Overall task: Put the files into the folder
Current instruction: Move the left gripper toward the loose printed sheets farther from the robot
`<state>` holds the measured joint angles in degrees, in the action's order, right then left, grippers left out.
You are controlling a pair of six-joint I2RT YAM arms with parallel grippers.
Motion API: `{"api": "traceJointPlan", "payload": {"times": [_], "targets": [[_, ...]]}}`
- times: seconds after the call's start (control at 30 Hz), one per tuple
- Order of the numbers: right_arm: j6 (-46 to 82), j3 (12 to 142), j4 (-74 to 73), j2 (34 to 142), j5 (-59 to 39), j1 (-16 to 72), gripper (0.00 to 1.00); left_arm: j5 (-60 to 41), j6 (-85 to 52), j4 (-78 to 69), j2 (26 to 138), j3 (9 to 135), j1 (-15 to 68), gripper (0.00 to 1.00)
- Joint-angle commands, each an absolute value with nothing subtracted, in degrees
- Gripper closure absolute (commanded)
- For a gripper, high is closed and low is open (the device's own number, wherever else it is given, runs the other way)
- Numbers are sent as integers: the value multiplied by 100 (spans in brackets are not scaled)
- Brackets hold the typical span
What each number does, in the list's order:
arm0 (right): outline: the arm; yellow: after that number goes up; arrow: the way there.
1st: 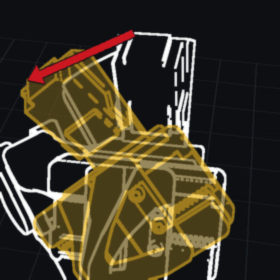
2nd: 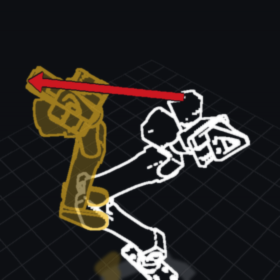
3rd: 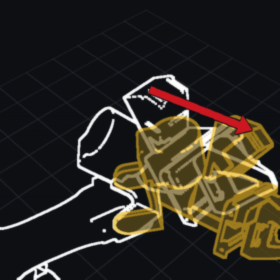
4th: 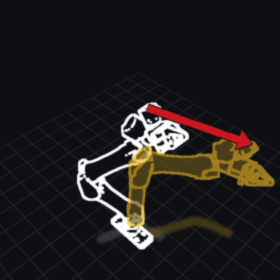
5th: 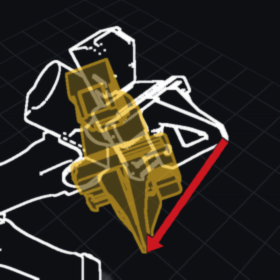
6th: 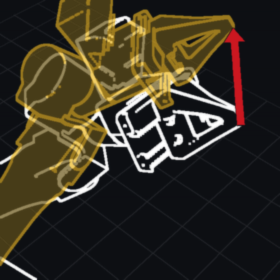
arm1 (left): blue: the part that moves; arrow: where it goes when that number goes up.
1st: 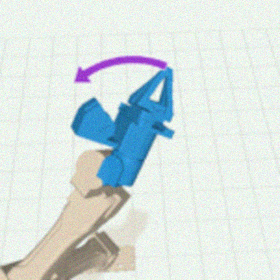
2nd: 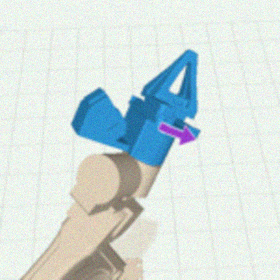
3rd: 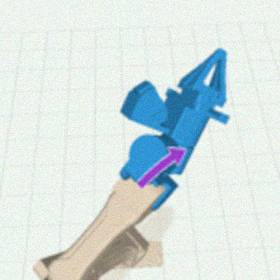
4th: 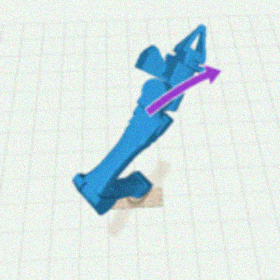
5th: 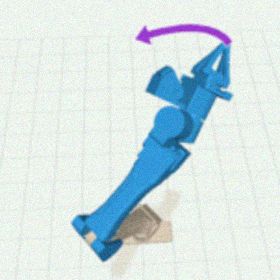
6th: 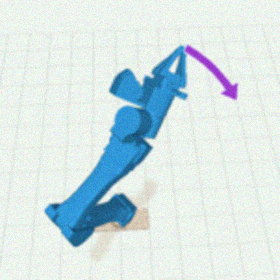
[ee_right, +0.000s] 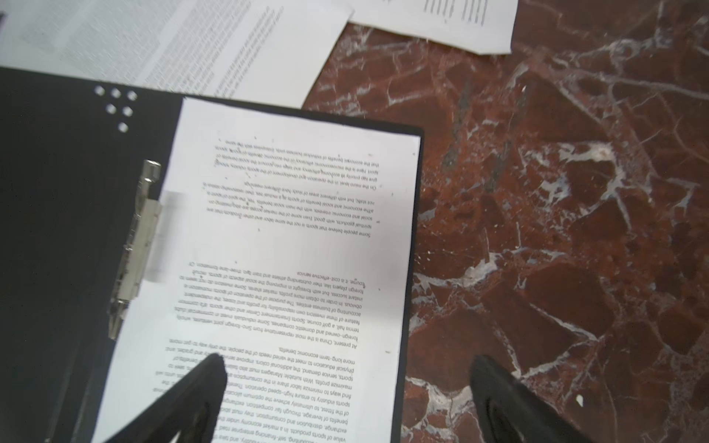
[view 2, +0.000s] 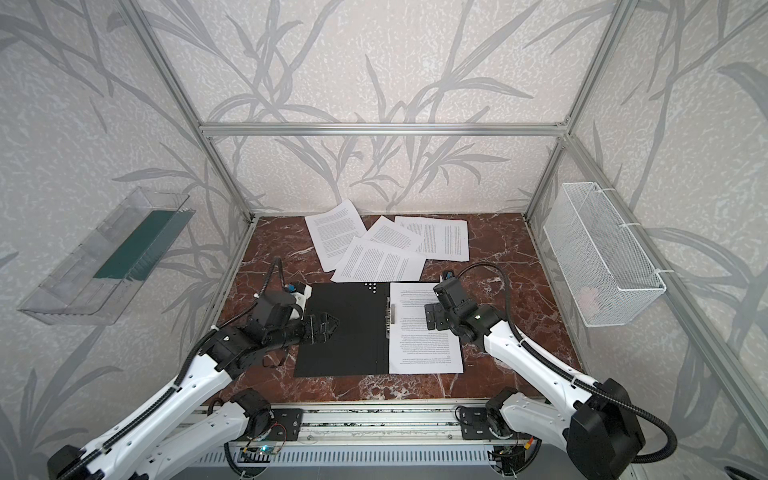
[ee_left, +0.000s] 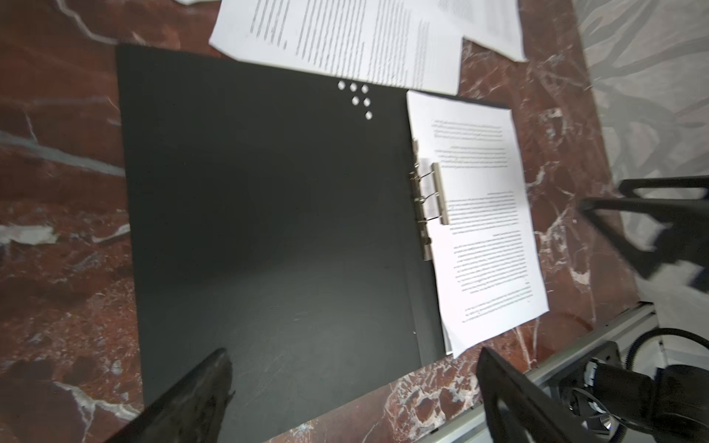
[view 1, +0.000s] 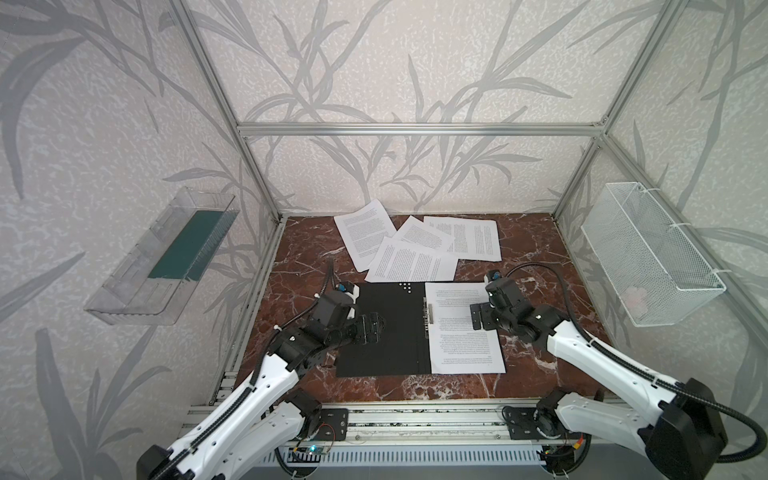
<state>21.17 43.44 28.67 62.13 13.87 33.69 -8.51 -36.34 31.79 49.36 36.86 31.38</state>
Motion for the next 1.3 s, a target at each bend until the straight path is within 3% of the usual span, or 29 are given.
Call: {"api": "traceJointPlan", "payload": {"times": [0.0,0.13,0.23,0.43,0.67,0.93,1.27], "targets": [[2181,4550,2579,6091,856,3359,1,-710,-4142,1940,5511,3564,2922,1],[2225,4552,1934,6343,41,3376,1,-1685,-4519,562,6754,3698,1936,1],[2115,4234,1551,6227,-32,3429,1,-1958,-4728,-161,7696,4059,1377,1],[2210,3354,566,5791,-263,3467,1,-2103,-4693,-352,9643,5613,465,8],[2209,3180,252,5787,-476,3463,1,-2644,-4566,-290,11694,7523,-370,15],[2317,3085,-61,5957,-783,3463,1,-3278,-3873,485,12907,9162,-589,15],[2385,3041,-99,5886,-894,3459,1,-3772,-4397,138,13609,9529,-581,16]]}}
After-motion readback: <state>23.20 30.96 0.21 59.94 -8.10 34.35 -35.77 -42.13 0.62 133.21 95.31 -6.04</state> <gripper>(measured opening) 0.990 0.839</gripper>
